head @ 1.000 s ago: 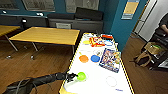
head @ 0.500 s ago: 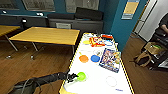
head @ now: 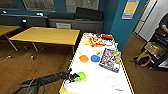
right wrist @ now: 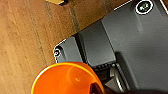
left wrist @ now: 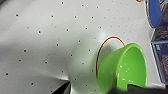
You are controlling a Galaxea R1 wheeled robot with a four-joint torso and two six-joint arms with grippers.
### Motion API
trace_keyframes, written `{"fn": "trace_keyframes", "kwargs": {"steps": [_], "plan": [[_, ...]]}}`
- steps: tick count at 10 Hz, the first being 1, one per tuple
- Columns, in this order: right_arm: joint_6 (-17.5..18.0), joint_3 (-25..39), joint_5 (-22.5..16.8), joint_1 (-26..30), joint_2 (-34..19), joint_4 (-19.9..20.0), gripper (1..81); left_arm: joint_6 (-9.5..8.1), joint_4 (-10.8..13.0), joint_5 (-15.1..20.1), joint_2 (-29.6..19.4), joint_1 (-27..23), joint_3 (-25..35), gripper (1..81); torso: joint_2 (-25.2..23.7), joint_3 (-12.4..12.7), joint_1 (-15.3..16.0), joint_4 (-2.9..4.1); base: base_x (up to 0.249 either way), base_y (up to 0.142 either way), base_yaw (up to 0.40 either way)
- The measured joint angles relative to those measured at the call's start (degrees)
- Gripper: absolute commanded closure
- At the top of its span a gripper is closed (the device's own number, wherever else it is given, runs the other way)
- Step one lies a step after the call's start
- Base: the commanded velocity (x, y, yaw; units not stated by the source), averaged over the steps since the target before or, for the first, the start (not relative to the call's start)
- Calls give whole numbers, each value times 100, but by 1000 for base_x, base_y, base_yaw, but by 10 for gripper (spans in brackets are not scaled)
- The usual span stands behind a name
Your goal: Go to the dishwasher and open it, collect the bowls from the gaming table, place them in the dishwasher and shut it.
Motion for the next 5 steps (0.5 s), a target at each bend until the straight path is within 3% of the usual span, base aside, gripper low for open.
{"fn": "trace_keyframes", "kwargs": {"steps": [2, 3, 4, 5], "plan": [[2, -20, 2, -2, 0, 0, 811, 0, 17, -11, 37, 6, -20, 10, 0, 0, 0, 0, 0, 0, 0], [0, -23, 0, 0, 0, 0, 811, 71, 218, 9, 54, 69, -52, 811, 0, 0, 0, 0, 0, 0, 0], [2, -61, -5, -2, 1, 2, 811, -4, 279, -63, 65, 207, -35, 811, 0, 0, 0, 0, 0, 0, 0], [2, -108, -2, 11, 1, 2, 811, -4, 518, -66, 105, 202, -2, 811, 0, 0, 0, 0, 0, 0, 0]]}}
